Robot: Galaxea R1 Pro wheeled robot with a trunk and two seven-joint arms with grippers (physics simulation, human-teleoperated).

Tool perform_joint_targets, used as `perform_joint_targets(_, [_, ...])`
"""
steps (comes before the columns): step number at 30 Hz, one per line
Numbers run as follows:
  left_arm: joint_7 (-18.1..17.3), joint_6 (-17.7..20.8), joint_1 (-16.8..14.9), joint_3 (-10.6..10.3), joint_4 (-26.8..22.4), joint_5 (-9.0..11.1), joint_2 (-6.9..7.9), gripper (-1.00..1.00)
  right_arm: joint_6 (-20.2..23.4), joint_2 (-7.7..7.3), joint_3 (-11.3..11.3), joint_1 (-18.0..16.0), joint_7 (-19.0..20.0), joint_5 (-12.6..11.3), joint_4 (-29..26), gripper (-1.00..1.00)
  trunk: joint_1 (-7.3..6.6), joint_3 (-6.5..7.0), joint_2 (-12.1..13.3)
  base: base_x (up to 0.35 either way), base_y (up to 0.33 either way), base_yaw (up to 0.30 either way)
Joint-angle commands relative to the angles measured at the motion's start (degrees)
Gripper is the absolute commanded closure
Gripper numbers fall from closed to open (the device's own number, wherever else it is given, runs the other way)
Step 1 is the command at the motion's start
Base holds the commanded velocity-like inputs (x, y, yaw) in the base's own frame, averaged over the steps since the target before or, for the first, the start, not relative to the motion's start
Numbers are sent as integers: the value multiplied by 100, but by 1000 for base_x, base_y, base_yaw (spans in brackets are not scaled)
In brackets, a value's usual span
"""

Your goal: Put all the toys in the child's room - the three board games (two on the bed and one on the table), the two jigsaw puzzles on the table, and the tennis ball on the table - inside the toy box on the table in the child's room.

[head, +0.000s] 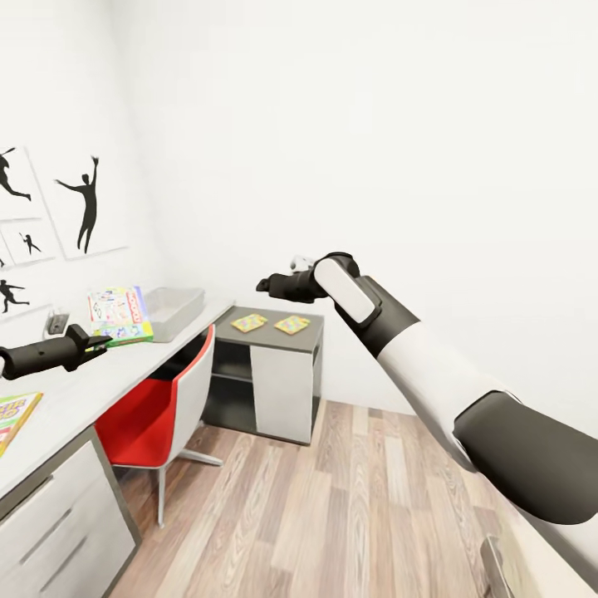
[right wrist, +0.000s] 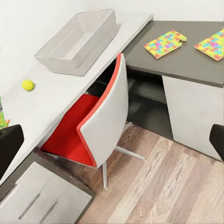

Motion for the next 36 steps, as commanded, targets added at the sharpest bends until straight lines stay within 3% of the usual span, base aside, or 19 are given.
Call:
perform_joint_targets(1, [-41,31,-9,25,0,-29,-4,100,0,0,7,-6,-54,-58,-14,-100,3,-8,-5,252,-188,39])
perform_joint_targets(9, [-40,31,-9,23,0,-29,-7,100,-17,0,9,-5,-34,-53,-40,-100,3,-8,-5,268,-134,3])
perform_joint_targets(20, [-41,28,-9,26,-1,-27,1,100,-189,0,18,-5,-39,-59,-43,-100,3,13,-5,283,55,52])
perform_joint_targets(36, [-39,28,-9,24,0,-22,-6,100,-196,0,18,-5,-31,-59,-43,-100,3,15,-5,86,-19,12])
